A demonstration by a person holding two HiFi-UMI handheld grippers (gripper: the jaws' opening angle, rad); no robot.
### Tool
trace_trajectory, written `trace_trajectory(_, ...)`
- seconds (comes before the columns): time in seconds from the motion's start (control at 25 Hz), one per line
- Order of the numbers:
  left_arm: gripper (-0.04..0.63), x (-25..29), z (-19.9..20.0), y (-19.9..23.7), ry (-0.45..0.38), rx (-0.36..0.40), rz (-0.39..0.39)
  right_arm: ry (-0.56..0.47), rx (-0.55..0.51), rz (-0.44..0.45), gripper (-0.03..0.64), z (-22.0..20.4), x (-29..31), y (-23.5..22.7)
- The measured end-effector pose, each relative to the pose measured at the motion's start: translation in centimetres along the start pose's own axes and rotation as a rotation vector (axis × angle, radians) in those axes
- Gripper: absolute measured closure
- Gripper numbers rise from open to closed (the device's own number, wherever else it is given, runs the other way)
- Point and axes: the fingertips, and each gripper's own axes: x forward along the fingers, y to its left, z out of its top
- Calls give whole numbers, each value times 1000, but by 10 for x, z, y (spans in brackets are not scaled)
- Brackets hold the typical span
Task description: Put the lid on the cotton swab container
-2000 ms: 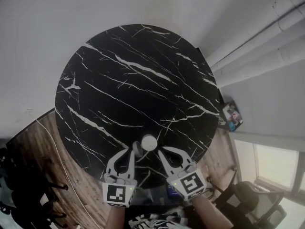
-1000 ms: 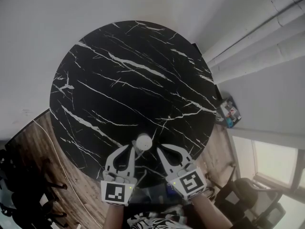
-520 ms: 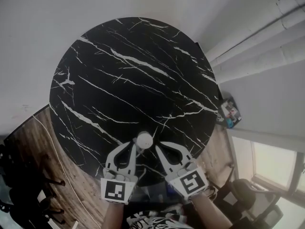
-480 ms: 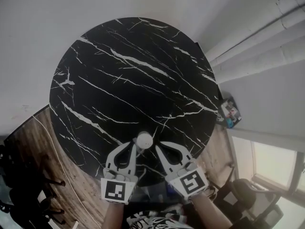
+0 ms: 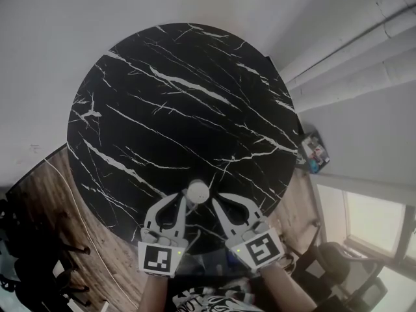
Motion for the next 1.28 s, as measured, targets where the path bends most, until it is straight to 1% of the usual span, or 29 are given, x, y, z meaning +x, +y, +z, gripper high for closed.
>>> trace_trajectory(0.28,583,6,0,-2,5,11,-20,-18,16,-4,600,6,4,-5)
trace_trajectory(0.44,583,6,-1,0,18,28,-20,-15,10,5,598,7,5,-4)
trace_trajectory(0.64,583,9,-1,-1,28,48,-37,-44,27,25,598,14,8,-2)
trace_trajectory(0.8,583,12,-1,-3,27,46,-41,-62,21,42,598,18,10,0)
trace_trajectory(1.28,583,12,-6,-4,40,49,-48,-64,14,67,598,16,12,8)
